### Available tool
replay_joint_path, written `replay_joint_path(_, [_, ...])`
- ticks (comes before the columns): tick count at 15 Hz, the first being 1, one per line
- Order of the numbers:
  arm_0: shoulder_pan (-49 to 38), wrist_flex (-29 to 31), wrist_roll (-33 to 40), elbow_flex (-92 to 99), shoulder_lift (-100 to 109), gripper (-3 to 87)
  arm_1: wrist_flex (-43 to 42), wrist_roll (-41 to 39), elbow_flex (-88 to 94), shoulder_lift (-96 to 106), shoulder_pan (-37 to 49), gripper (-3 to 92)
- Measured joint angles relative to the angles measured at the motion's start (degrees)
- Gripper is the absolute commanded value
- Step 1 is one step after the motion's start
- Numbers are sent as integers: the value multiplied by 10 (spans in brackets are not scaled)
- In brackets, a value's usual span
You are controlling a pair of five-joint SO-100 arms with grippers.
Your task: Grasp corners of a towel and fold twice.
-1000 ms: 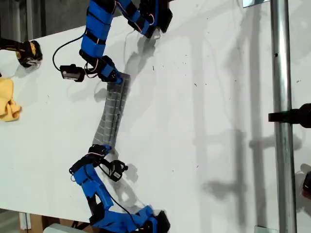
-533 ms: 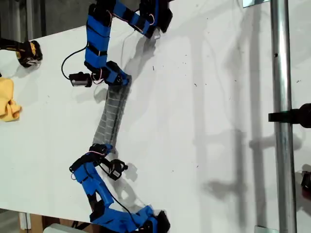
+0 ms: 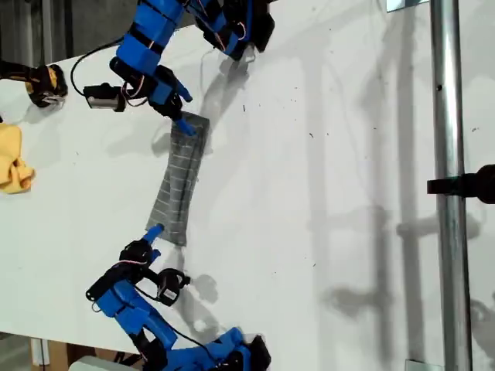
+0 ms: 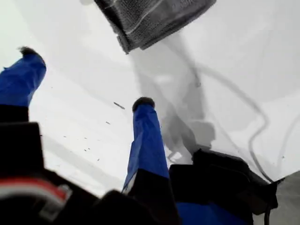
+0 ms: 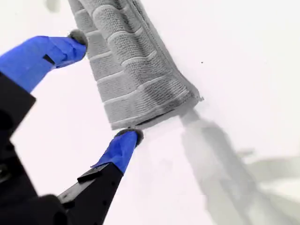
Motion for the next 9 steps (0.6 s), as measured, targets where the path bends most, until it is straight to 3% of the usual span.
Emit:
replay_joint_path(4, [13, -6, -30, 137, 225, 278, 54, 42, 18, 194, 33, 380])
replay_joint_path(7, [72, -105, -72, 396, 493, 157, 55, 127, 79, 322, 18, 368])
replay_joint_path(9, [119, -157, -113, 593, 713, 123, 44, 180, 132, 381, -22, 358])
